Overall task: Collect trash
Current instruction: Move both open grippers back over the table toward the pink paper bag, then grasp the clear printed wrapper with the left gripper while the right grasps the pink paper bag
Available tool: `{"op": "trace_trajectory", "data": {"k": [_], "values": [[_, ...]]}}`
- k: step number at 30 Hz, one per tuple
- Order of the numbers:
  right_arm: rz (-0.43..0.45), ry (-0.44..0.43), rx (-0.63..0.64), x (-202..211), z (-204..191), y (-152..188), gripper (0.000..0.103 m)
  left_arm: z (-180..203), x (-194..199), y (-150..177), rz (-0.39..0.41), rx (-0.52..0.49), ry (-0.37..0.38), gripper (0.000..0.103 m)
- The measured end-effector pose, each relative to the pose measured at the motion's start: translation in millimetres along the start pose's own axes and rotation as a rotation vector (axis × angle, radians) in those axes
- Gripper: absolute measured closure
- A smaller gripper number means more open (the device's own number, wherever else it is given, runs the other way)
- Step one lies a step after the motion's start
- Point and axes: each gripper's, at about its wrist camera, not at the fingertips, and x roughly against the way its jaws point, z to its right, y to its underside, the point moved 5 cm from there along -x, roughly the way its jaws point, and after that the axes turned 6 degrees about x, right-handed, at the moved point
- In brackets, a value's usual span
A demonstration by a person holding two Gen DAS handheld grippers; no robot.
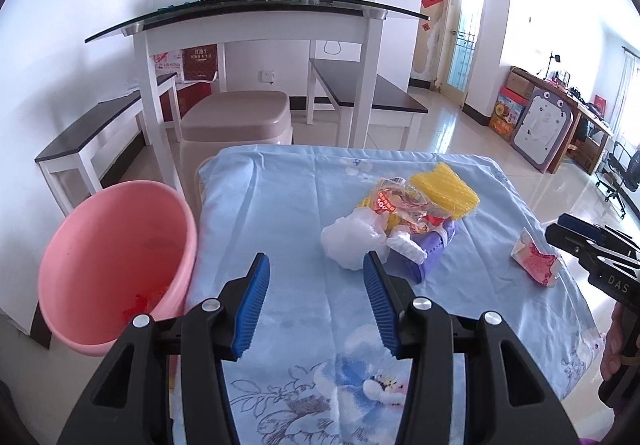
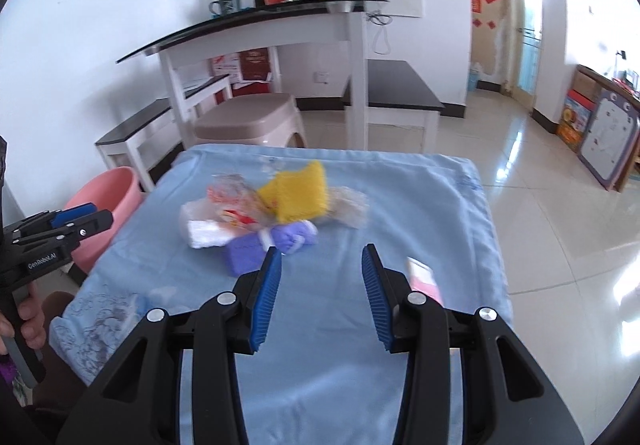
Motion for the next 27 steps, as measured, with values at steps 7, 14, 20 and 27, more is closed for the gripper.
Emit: {"op": "trace_trajectory", "data": {"k": [7, 14, 20, 27], "values": [[-0.034, 0.071, -0.049, 3.7, 30.7, 18.0, 0.060, 12.6, -19.1, 5.6, -0.026, -0.015, 0.051, 0.055], [-0.067, 0.110, -0.125, 7.2, 59.6, 36.4, 0.060, 19.4, -33.5, 9.5, -0.045, -0.033, 0.107, 0.055], [-0.088, 0.100, -0.172, 5.6, 70.7, 46.3, 0.060, 32.3, -39.3, 2.0, -0.054, -0.035, 0.182, 0.056], [-0.100, 0.080, -0.185, 1.2, 75.9, 51.5, 0.060, 57.1, -50.3, -32.4, -0.026, -0.080, 0.200, 0.056]]}}
